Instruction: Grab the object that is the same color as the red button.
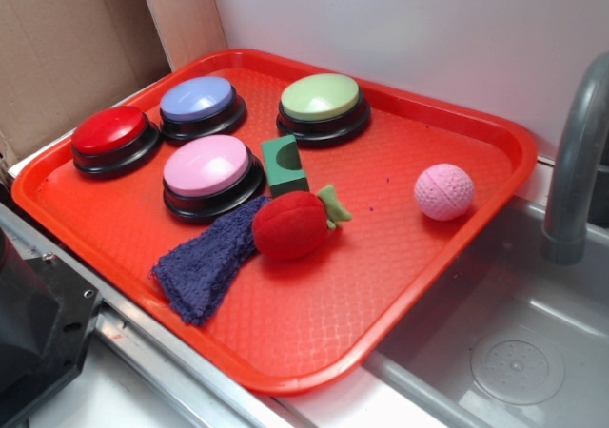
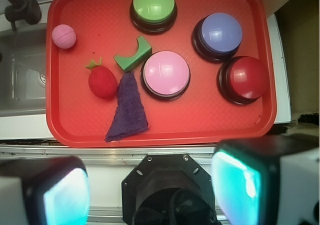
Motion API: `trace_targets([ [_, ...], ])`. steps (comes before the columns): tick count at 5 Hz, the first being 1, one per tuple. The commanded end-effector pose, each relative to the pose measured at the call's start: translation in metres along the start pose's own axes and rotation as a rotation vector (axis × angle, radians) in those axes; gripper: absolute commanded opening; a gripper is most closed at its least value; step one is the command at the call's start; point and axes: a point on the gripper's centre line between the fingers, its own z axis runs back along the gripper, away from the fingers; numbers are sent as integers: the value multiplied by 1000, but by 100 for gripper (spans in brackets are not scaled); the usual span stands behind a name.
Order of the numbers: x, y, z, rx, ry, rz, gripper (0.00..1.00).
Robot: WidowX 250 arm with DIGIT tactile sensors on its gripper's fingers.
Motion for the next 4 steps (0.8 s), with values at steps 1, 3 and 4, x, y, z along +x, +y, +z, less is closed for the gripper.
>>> trace_targets([
  [1,0,0,0,0,0,0,100],
  [3,25,-32,-31,-5,-95,51,100],
  [4,38,-44,-56,48,-80,7,100],
])
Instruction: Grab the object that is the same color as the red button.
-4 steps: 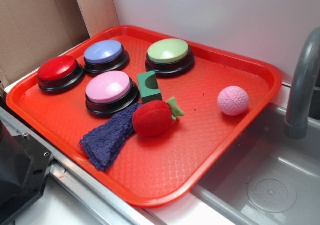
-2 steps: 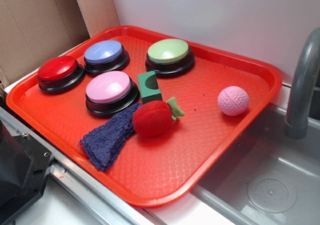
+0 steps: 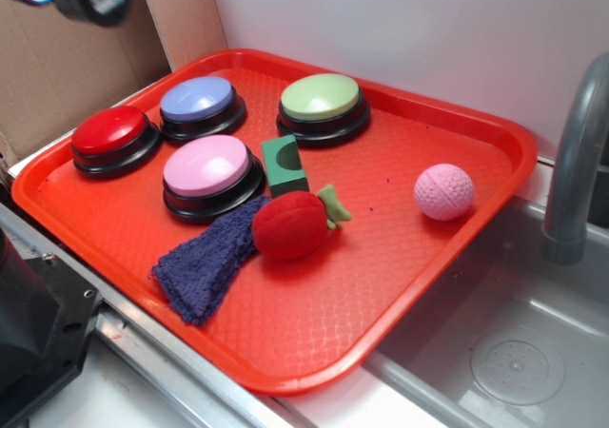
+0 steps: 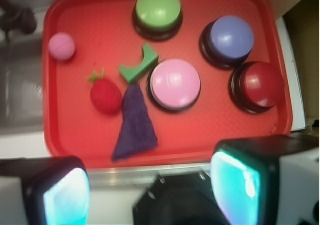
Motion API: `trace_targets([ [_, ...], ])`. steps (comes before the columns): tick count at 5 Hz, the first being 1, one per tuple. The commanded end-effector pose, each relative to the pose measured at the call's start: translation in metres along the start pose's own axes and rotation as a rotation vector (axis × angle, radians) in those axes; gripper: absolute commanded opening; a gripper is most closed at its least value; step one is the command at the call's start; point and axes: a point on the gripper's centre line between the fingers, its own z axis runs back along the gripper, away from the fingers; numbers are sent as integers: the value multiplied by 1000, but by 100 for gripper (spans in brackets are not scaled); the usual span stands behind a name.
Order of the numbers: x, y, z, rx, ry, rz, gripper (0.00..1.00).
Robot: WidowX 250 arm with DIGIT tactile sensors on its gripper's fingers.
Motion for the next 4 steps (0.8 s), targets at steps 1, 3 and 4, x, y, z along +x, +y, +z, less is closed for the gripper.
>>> trace_targets([
  [1,24,-27,-49,53,8,-58,100],
  [3,36,-41,-103,43,8,-84,100],
  [4,35,-45,-124,60,44,-105,100],
])
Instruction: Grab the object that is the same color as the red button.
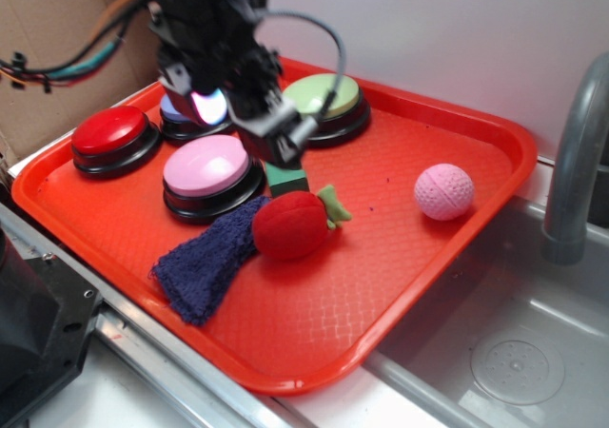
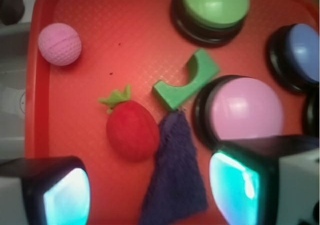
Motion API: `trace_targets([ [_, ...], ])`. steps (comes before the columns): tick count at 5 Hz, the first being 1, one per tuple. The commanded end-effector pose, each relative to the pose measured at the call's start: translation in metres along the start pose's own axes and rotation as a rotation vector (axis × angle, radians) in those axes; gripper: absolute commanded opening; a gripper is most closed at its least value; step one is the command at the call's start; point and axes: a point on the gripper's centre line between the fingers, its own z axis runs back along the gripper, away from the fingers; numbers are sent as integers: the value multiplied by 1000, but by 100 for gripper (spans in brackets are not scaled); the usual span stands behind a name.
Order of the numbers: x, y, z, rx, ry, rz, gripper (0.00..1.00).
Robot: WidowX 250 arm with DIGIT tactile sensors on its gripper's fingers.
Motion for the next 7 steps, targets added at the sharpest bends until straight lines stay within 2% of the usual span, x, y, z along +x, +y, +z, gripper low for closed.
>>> trace_targets([
  [1,0,-8,-30,4,36,-66,100],
  [2,-5,-12,-47,71,72,-48,100],
  [4,-8,-18,-68,98,99,-53,100],
  [5,-7,-10,-68,106,97,-9,100],
  [6,-4,-8,-72,152,118,2,17],
  [7,-3,-7,-72,133,98,31,0],
])
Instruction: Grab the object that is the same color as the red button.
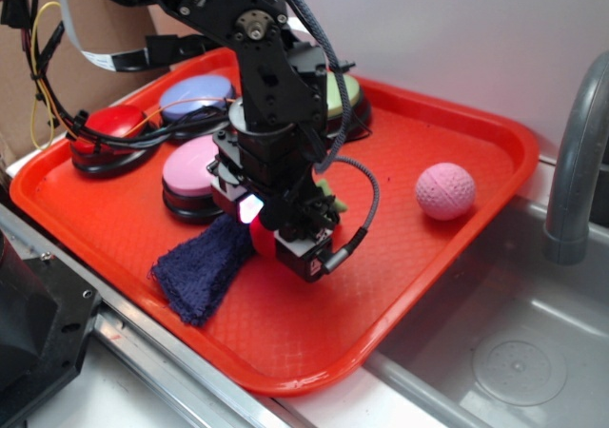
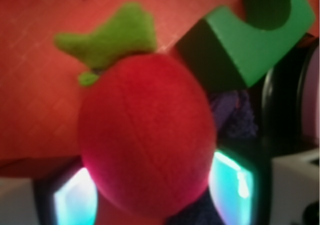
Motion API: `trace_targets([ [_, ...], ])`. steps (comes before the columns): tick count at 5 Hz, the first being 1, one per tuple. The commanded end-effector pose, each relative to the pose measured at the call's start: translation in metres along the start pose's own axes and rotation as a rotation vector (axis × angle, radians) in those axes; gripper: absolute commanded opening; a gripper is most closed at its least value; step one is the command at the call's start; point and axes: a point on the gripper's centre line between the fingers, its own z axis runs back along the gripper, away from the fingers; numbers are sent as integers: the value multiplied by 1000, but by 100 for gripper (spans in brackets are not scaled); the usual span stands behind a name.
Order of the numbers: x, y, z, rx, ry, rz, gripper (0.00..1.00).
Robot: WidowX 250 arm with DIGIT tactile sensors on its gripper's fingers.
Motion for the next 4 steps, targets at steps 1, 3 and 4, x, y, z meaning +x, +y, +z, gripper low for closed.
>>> trace_targets([
  [1,10,3,9,-9,-46,65,0],
  [3,20,29,77,-158,-46,144,0],
  [4,25,64,102,-208,-62,208,0],
])
